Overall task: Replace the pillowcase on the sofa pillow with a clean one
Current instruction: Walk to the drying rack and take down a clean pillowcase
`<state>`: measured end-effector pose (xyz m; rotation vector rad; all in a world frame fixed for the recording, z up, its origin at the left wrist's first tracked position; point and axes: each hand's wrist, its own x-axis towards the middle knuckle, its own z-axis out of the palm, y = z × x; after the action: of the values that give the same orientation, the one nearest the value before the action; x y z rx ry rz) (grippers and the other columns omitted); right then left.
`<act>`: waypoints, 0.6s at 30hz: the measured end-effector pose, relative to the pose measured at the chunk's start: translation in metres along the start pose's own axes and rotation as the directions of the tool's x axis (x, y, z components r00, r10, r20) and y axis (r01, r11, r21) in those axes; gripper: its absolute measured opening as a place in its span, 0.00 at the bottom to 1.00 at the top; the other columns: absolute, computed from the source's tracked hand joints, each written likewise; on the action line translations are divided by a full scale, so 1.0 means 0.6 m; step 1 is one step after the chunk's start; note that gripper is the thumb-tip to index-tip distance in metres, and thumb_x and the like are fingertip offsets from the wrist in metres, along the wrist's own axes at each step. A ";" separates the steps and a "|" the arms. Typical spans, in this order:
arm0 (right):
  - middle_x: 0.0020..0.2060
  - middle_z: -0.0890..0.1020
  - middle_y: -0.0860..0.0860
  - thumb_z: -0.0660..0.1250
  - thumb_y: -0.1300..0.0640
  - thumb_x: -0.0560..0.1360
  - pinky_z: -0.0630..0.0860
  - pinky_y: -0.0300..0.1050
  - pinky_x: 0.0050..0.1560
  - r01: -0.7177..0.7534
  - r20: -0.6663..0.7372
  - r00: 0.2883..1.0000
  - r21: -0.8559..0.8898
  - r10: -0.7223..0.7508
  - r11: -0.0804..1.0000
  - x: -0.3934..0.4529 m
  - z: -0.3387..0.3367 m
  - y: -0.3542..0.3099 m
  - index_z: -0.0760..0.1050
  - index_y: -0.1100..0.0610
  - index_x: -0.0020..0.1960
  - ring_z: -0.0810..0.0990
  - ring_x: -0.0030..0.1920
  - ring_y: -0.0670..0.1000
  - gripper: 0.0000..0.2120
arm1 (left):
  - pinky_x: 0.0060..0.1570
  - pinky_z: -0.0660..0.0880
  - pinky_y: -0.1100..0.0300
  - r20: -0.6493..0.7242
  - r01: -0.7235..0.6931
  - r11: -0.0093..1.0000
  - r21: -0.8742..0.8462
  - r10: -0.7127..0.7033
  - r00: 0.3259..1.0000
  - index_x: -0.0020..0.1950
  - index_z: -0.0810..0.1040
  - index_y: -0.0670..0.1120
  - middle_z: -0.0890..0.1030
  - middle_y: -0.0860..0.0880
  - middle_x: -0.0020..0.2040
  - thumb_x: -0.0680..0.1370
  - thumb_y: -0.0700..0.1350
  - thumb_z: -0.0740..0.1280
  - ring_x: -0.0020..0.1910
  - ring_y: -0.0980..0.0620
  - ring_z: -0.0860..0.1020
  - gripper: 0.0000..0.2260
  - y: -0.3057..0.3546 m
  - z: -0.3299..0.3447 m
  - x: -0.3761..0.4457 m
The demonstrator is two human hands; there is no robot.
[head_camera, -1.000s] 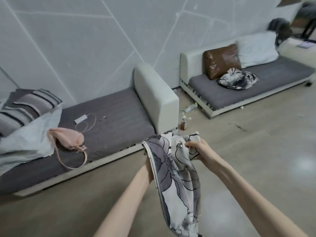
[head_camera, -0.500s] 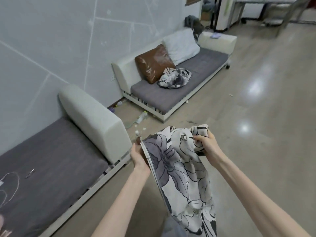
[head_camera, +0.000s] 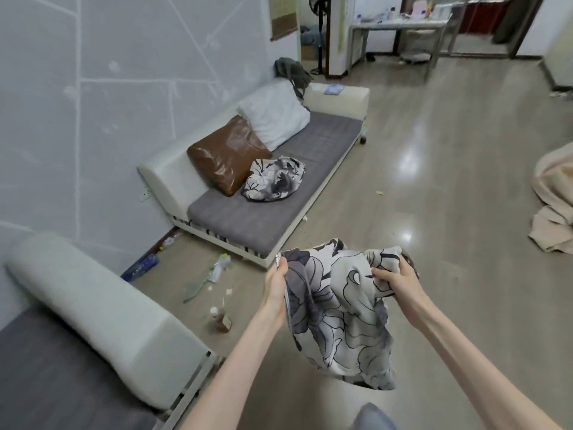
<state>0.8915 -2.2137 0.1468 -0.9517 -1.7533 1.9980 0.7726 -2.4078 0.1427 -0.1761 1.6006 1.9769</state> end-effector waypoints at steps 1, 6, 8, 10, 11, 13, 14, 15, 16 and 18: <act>0.45 0.80 0.54 0.65 0.69 0.73 0.74 0.44 0.46 -0.002 -0.014 1.000 0.000 0.002 1.000 0.026 0.002 -0.006 0.74 0.61 0.55 0.78 0.45 0.50 0.12 | 0.41 0.79 0.59 -0.004 0.000 1.000 -0.006 0.000 1.000 0.59 0.78 0.39 0.83 0.41 0.52 0.83 0.47 0.56 0.47 0.46 0.83 0.16 0.010 0.007 0.031; 0.42 0.81 0.51 0.67 0.68 0.72 0.77 0.45 0.43 -0.033 -0.031 0.999 0.015 0.033 0.999 0.180 0.010 -0.024 0.76 0.54 0.47 0.80 0.42 0.49 0.10 | 0.61 0.74 0.48 0.020 0.035 0.998 0.054 -0.036 0.999 0.58 0.79 0.36 0.82 0.37 0.55 0.83 0.46 0.56 0.56 0.40 0.80 0.17 0.057 0.046 0.188; 0.41 0.81 0.50 0.67 0.67 0.72 0.77 0.49 0.45 -0.053 -0.042 0.998 0.034 0.054 0.998 0.257 0.016 -0.035 0.75 0.52 0.46 0.80 0.41 0.50 0.10 | 0.63 0.73 0.47 0.021 0.029 0.997 0.072 -0.030 0.999 0.60 0.78 0.35 0.81 0.36 0.56 0.83 0.45 0.55 0.58 0.39 0.79 0.17 0.080 0.066 0.259; 0.42 0.82 0.51 0.67 0.65 0.72 0.78 0.51 0.46 -0.077 -0.037 0.996 0.034 0.078 0.996 0.334 0.020 -0.049 0.75 0.52 0.47 0.80 0.41 0.51 0.10 | 0.64 0.72 0.46 0.013 0.037 0.998 0.047 -0.037 0.999 0.62 0.76 0.33 0.80 0.35 0.58 0.83 0.45 0.55 0.59 0.38 0.78 0.18 0.107 0.093 0.326; 0.43 0.82 0.51 0.68 0.65 0.72 0.78 0.54 0.47 -0.097 -0.036 0.995 0.022 0.097 0.995 0.371 0.022 -0.058 0.75 0.52 0.48 0.80 0.42 0.52 0.10 | 0.64 0.72 0.46 0.005 0.051 0.998 0.046 -0.051 0.999 0.62 0.76 0.34 0.80 0.35 0.58 0.83 0.45 0.55 0.59 0.38 0.78 0.18 0.121 0.105 0.356; 0.43 0.82 0.51 0.68 0.64 0.72 0.79 0.57 0.48 -0.118 -0.022 0.993 0.008 0.119 0.993 0.445 0.029 -0.078 0.75 0.52 0.48 0.80 0.42 0.52 0.10 | 0.61 0.74 0.47 -0.005 0.060 0.996 0.065 -0.060 0.998 0.59 0.78 0.35 0.81 0.36 0.56 0.83 0.45 0.56 0.55 0.40 0.80 0.17 0.151 0.126 0.419; 0.42 0.82 0.50 0.68 0.65 0.72 0.79 0.56 0.47 -0.111 -0.011 0.994 0.006 0.111 0.994 0.482 0.034 -0.091 0.75 0.51 0.47 0.80 0.42 0.52 0.10 | 0.57 0.76 0.49 0.001 0.042 0.997 0.071 -0.042 0.999 0.57 0.79 0.36 0.82 0.37 0.55 0.83 0.45 0.56 0.52 0.42 0.81 0.17 0.166 0.137 0.451; 0.42 0.81 0.50 0.68 0.65 0.72 0.78 0.54 0.46 -0.092 -0.005 0.996 0.003 0.092 0.996 0.517 0.041 -0.106 0.75 0.51 0.46 0.80 0.42 0.50 0.10 | 0.55 0.76 0.51 0.010 0.026 0.997 0.073 -0.027 1.000 0.55 0.80 0.37 0.82 0.38 0.54 0.83 0.45 0.56 0.51 0.43 0.82 0.16 0.183 0.148 0.482; 0.41 0.81 0.49 0.68 0.66 0.72 0.77 0.50 0.45 -0.071 -0.006 0.997 -0.005 0.071 0.997 0.550 0.050 -0.121 0.75 0.51 0.45 0.79 0.41 0.49 0.11 | 0.55 0.76 0.51 0.012 0.021 0.997 0.068 -0.022 1.000 0.54 0.81 0.37 0.83 0.38 0.53 0.83 0.45 0.56 0.51 0.43 0.82 0.16 0.199 0.160 0.511; 0.41 0.80 0.49 0.67 0.68 0.72 0.75 0.44 0.44 -0.054 -0.009 0.999 -0.030 0.054 0.998 0.610 0.069 -0.146 0.75 0.53 0.46 0.79 0.42 0.48 0.10 | 0.59 0.75 0.48 0.025 0.043 0.999 0.024 -0.043 0.999 0.58 0.79 0.37 0.83 0.37 0.54 0.83 0.46 0.56 0.54 0.41 0.81 0.17 0.229 0.178 0.561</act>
<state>0.5809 -1.9971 0.1333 -1.0253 -1.7764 2.0031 0.4529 -2.2043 0.1377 -0.1736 1.5903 1.9191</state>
